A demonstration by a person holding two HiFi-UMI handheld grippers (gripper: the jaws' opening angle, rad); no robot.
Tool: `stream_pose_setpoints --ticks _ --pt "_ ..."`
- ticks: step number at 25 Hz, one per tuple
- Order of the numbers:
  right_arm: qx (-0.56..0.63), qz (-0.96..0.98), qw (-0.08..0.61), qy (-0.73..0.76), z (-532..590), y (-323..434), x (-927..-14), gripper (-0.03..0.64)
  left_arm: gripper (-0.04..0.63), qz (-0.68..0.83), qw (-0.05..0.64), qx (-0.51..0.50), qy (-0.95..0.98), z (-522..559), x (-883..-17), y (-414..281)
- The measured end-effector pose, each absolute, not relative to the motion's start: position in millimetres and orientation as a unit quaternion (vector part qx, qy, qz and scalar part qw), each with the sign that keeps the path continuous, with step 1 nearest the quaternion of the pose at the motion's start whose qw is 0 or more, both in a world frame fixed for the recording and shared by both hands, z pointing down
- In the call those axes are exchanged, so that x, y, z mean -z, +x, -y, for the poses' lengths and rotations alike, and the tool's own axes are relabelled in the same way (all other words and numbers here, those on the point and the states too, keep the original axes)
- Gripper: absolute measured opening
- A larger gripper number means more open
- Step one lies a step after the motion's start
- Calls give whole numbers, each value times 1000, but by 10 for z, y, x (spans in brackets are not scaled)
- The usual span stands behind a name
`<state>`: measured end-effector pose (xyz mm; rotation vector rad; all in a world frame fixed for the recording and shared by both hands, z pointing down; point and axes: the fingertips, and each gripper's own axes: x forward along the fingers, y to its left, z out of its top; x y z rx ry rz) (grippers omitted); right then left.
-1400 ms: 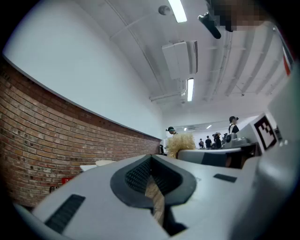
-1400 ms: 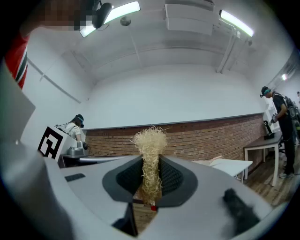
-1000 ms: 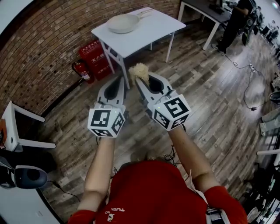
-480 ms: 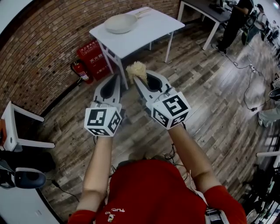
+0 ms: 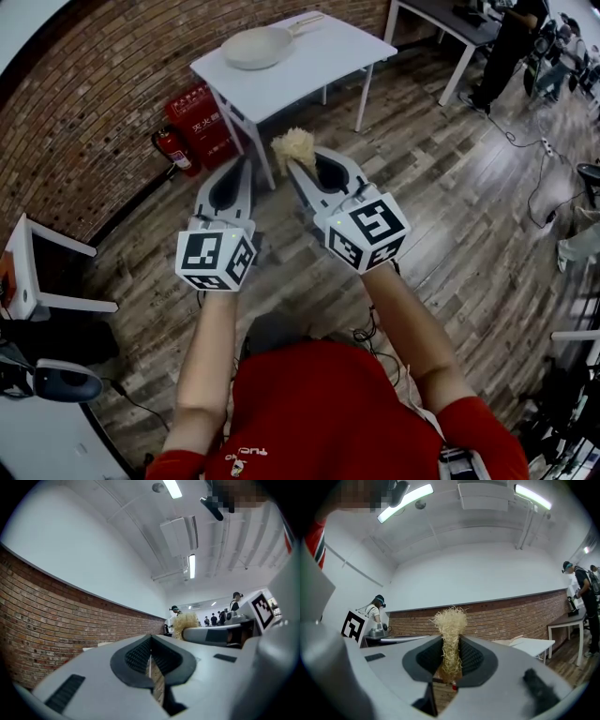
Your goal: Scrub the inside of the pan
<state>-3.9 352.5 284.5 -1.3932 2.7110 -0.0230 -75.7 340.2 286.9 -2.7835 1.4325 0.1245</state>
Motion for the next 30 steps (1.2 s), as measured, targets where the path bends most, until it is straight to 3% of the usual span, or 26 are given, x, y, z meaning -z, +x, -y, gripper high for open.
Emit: stream_pose_setpoints --ticks 13,30 --pt "5 -888 36 -459 -2868 52 -2934 87 12 -461 8 -41 -886 -2690 -2970 -695" --pt "5 -881 22 -473 -806 -142 -2973 86 12 -455 25 -38 -890 -575 -2976 -888"
